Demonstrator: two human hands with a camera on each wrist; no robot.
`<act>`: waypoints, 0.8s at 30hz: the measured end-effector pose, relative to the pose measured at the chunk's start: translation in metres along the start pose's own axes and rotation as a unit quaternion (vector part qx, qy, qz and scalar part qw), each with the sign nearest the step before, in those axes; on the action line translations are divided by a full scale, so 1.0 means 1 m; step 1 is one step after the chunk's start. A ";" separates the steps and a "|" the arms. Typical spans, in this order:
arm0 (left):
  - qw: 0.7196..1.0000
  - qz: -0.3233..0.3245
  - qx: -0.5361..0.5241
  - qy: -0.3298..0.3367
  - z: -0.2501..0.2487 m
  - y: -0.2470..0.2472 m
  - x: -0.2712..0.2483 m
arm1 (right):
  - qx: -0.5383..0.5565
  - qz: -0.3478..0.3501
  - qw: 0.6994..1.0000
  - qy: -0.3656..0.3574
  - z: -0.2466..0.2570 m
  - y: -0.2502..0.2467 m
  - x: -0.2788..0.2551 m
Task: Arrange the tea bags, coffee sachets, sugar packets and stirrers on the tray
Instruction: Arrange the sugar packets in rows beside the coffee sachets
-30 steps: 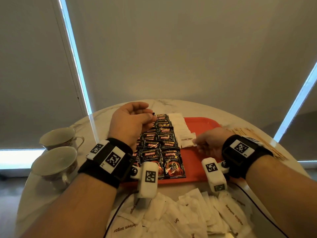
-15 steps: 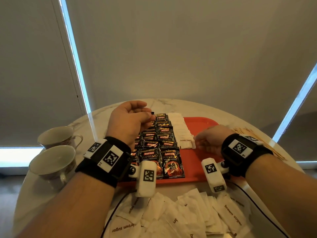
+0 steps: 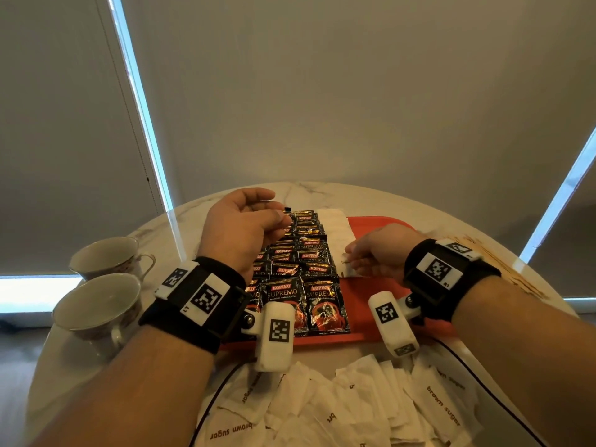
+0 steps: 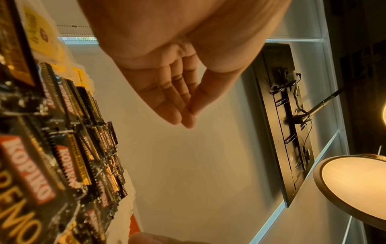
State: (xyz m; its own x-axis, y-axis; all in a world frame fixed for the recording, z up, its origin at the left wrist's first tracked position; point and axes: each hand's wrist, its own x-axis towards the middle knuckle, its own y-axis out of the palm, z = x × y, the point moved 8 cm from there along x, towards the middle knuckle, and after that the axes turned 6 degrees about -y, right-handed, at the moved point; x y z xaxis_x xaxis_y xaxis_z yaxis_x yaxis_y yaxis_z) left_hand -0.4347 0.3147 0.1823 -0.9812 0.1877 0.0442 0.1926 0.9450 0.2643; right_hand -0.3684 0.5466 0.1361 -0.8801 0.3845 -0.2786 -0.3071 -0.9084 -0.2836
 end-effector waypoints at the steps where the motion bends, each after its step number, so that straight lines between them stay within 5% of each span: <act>1: 1.000 0.001 -0.002 -0.001 0.000 0.000 0.000 | 0.006 0.001 1.000 -0.004 0.000 -0.001 0.000; 6: 0.998 0.004 -0.045 -0.033 -0.008 0.005 -0.007 | 0.012 0.025 0.998 -0.065 0.010 0.005 -0.017; 10: 0.996 0.013 -0.080 -0.028 -0.031 0.007 -0.020 | -0.113 0.107 0.982 -0.110 0.020 0.021 -0.057; 15: 0.991 0.077 0.107 -0.030 -0.042 0.015 -0.067 | -0.276 0.220 0.922 -0.156 0.020 0.049 -0.114; 17: 0.966 0.111 0.224 -0.057 -0.035 0.009 -0.092 | -0.302 0.260 0.904 -0.158 0.016 0.061 -0.134; 20: 0.905 0.145 0.386 -0.104 -0.023 -0.011 -0.128 | -0.449 0.301 0.819 -0.192 0.006 0.080 -0.161; 24: 0.776 0.176 0.585 -0.159 -0.005 -0.042 -0.168 | -0.555 0.305 0.742 -0.221 -0.008 0.095 -0.185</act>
State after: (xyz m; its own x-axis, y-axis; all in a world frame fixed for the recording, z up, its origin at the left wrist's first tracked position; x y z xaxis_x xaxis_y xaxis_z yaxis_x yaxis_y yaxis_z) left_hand -0.2779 0.2418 0.1689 -0.8499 0.3706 -0.3745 0.5069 0.3816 -0.7729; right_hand -0.2316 0.3906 0.1534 -0.8413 -0.3563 -0.4066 0.4677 -0.1025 -0.8779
